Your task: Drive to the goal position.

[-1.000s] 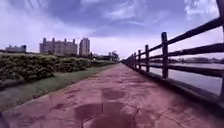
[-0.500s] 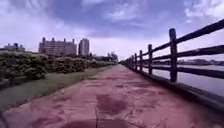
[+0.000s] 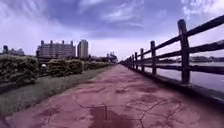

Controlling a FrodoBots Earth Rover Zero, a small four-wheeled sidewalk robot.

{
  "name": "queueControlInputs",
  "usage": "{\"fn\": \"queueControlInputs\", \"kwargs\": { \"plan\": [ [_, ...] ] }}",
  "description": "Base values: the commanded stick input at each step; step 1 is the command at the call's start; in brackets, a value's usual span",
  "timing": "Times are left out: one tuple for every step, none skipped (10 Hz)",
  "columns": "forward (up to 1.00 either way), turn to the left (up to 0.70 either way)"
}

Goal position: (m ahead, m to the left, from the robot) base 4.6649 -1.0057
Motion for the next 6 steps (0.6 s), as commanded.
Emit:
{"fn": "queueControlInputs", "kwargs": {
  "plan": [
    [1.0, 0.0],
    [1.0, -0.02],
    [1.0, -0.15],
    [1.0, -0.29],
    [1.0, -0.4],
    [1.0, -0.28]
  ]
}}
